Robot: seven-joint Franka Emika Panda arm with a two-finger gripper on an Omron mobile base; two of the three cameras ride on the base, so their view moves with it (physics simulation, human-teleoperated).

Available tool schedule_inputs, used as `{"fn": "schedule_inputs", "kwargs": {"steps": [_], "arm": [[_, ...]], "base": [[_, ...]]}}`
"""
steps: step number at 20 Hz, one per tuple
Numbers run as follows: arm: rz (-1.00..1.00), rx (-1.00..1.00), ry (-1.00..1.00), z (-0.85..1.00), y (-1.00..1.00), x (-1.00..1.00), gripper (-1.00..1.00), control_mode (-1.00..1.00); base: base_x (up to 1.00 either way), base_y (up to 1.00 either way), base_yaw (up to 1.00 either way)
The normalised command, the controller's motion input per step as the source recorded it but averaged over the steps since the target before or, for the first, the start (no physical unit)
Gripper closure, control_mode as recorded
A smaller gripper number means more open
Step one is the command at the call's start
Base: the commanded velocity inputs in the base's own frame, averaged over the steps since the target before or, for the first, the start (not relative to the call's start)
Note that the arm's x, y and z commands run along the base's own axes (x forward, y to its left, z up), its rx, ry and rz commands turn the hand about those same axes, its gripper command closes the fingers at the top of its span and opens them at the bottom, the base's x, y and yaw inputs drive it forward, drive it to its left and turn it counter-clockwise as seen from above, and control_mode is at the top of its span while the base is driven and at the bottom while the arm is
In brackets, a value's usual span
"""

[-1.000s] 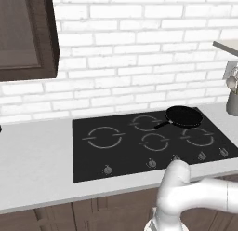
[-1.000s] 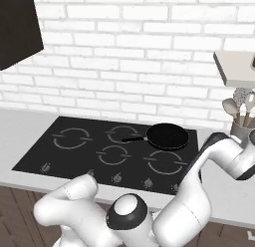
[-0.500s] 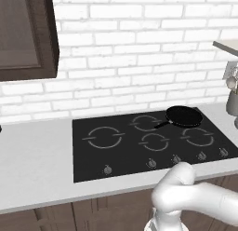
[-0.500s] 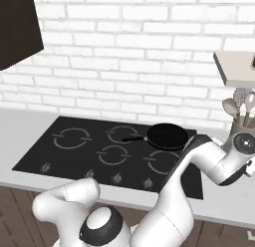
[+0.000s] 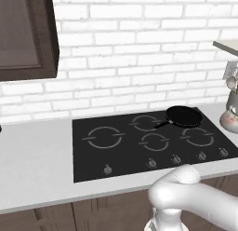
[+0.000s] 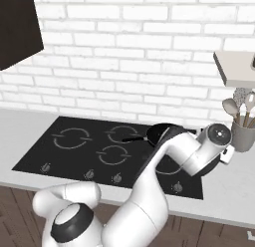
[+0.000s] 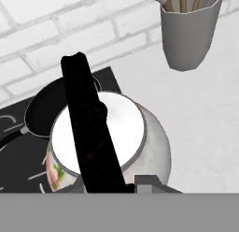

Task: Pick the kettle from the counter and place it on a stove burner. Then turn the burner on.

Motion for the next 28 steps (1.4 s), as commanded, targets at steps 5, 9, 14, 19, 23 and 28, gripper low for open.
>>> {"fn": "schedule_inputs", "kwargs": {"steps": [5, 9, 14, 19, 23, 28], "arm": [[0.15, -0.01, 0.0, 0.33, 0.71, 0.0, 1.0, -1.0], [0.13, 0.0, 0.0, 0.15, 0.77, 0.0, 1.0, -1.0], [0.1, 0.0, 0.0, 0.03, 0.85, 0.0, 1.0, -1.0], [0.1, 0.0, 0.0, 0.08, 0.89, 0.0, 1.0, -1.0], [0.12, 0.0, 0.0, 0.0, 0.93, 0.0, 1.0, -1.0], [0.12, 0.0, 0.0, 0.0, 1.0, 0.0, 1.0, -1.0]], "base": [[0.0, 0.0, 0.0], [0.0, 0.0, 0.0], [0.0, 0.0, 0.0], [0.0, 0.0, 0.0], [0.0, 0.0, 0.0], [0.0, 0.0, 0.0]]}}
